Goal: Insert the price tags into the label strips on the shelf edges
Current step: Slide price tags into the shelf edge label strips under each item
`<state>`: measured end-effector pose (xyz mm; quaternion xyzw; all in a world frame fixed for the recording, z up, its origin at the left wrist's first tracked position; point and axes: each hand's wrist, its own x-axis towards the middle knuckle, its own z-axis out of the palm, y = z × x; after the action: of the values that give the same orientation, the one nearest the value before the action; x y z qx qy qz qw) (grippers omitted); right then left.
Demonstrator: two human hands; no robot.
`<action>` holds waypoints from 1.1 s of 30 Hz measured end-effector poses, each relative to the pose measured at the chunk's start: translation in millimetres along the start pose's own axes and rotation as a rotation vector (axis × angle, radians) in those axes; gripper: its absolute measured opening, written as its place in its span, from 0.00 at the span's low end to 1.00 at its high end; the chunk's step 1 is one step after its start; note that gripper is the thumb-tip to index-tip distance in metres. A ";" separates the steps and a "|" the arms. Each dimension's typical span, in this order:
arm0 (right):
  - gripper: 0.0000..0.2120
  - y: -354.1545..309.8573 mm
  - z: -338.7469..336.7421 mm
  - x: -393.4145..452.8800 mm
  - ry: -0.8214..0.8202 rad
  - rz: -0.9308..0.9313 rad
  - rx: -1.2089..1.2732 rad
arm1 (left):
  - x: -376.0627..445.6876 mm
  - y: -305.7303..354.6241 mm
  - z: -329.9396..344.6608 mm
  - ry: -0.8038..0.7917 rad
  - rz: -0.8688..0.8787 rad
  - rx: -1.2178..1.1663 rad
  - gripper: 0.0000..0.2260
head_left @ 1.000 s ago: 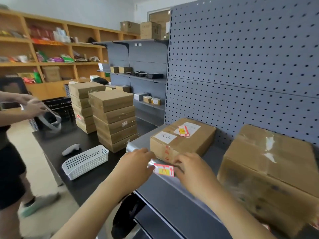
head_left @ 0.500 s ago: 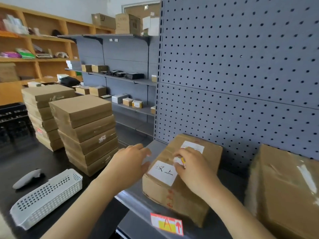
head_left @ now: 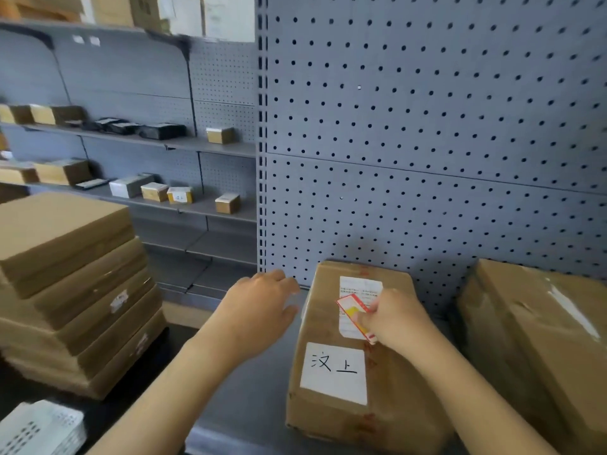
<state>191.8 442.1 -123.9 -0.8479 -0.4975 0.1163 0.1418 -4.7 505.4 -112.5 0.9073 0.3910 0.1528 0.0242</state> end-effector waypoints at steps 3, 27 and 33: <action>0.11 -3.2 -2.4 3.4 -0.073 0.047 0.067 | 2.1 -1.5 2.4 -0.015 0.016 -0.009 0.14; 0.05 59.1 -43.3 -143.5 0.369 -0.016 0.083 | 1.7 122.4 15.6 -0.023 0.471 -0.074 0.13; 0.03 124.6 -55.7 -203.9 0.384 0.190 0.102 | -15.6 197.7 21.2 -0.041 0.715 -0.170 0.12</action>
<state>214.1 198.5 -104.8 -0.8892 -0.3728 -0.0094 0.2651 130.3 358.9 -104.5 0.9843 0.0343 0.1651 0.0522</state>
